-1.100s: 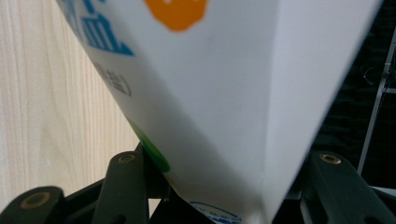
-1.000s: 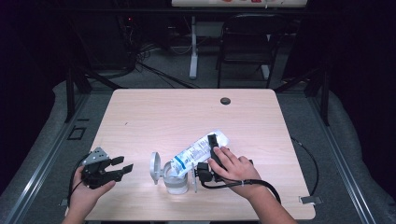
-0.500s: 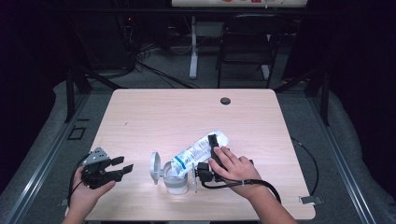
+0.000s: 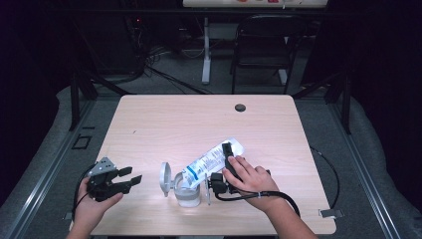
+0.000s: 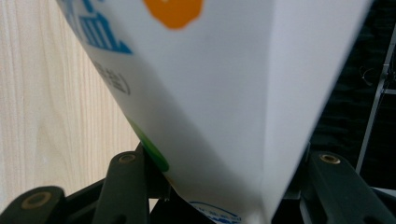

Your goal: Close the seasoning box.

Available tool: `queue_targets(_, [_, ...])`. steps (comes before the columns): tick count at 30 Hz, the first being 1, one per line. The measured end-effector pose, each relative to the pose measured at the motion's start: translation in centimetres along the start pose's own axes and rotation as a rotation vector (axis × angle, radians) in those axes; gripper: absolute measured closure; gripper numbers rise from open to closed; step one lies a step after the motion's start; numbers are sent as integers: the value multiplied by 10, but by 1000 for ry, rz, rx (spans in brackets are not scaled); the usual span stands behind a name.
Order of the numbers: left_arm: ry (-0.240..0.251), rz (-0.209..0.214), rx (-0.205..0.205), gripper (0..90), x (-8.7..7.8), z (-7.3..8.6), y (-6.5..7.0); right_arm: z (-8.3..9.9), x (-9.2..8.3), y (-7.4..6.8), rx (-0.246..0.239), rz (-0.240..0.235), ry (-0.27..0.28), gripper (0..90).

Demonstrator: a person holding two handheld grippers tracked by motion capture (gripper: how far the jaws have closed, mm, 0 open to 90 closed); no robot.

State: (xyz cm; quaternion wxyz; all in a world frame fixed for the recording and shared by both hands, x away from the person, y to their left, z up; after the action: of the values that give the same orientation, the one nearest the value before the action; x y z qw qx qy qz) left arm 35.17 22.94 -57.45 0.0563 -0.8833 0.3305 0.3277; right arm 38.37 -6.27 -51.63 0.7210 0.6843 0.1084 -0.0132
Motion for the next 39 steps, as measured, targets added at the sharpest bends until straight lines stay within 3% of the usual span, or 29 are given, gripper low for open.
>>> queue_targets(28, [-4, 0, 0, 466, 1, 1, 0, 2, -2, 4, -26, 2, -26, 515])
queue_targets(30, [-3, -1, 1, 466, 1, 1, 0, 0, -1, 3, -5, 3, -2, 516])
queue_targets(39, [-3, 1, 0, 466, 1, 1, 0, 1, -2, 4, -16, 5, -19, 519])
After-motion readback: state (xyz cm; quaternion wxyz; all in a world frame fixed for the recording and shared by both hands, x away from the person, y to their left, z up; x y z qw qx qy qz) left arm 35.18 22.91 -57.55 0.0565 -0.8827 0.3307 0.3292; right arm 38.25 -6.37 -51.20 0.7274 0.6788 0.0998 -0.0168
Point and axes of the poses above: each handheld gripper's, and its own axes: x roughly forward along the jaws, z roughly out of its underside, y roughly to its right, the point moved 10 cm from there along x, roughly forward along the jaws, and after that the axes turned 1 degree about -x, right-handed, at the moved point
